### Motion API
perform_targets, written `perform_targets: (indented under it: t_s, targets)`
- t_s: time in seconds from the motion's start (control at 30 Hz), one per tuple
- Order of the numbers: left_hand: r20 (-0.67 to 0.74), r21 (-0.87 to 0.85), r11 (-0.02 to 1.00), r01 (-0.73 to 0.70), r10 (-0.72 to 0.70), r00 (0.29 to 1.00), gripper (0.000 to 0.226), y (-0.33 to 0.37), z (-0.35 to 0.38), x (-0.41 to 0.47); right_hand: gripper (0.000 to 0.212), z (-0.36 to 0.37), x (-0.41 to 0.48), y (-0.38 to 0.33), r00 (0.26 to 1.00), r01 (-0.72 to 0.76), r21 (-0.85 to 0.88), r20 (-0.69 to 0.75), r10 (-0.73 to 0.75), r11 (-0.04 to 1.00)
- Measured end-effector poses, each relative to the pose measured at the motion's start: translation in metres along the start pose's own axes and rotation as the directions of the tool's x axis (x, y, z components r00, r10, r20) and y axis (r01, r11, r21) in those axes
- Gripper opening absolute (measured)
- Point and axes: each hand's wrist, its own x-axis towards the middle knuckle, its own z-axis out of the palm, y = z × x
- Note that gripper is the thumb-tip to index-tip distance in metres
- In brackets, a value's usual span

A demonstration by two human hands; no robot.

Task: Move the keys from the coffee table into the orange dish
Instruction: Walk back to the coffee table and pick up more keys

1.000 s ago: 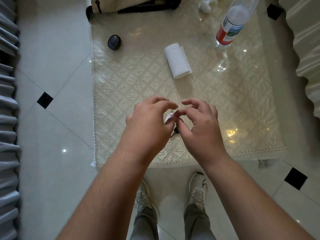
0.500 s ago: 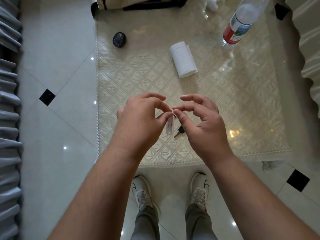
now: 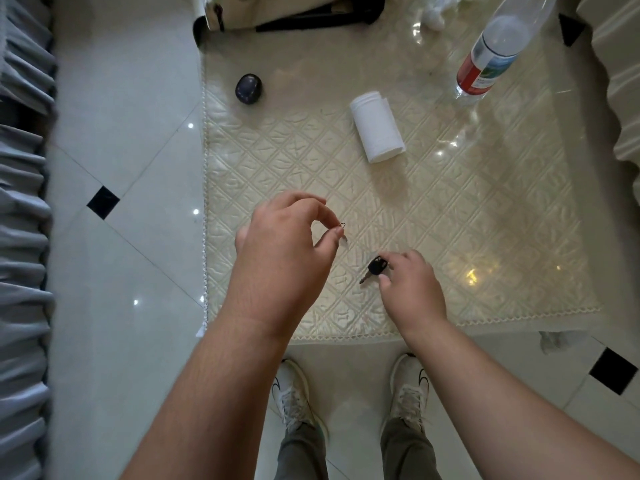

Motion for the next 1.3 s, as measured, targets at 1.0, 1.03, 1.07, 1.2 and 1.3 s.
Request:
perform_targets:
  t_s: [1.0,1.03,1.07,1.2,1.3]
  targets:
    - [-0.079,-0.054,0.997,-0.052,0.047,0.996,0.004,0.063,-0.071,-0.041,0.010,-0.099,-0.048,-0.048,0.988,-0.013,0.358,-0.141,0.068,0.934]
    - [-0.092,-0.048,0.997,-0.063,0.059,0.994,0.004,0.072,-0.083,-0.045,0.010,-0.116,-0.053,-0.057,0.985,0.007,0.376,-0.162,0.058,0.927]
    - [-0.107,-0.042,0.996,-0.075,0.070,0.992,0.004,0.081,-0.097,-0.049,0.010,-0.134,-0.058,-0.067,0.982,0.032,0.391,-0.182,0.043,0.920]
    - [-0.146,-0.011,0.991,-0.131,0.128,0.981,0.004,0.123,-0.161,-0.070,0.007,-0.215,-0.085,-0.114,0.954,0.149,0.379,-0.297,-0.032,0.913]
    - [-0.186,-0.023,0.981,-0.191,0.184,0.965,0.004,0.157,-0.219,-0.091,0.008,-0.283,-0.114,-0.150,0.921,0.230,0.368,-0.380,-0.080,0.901]
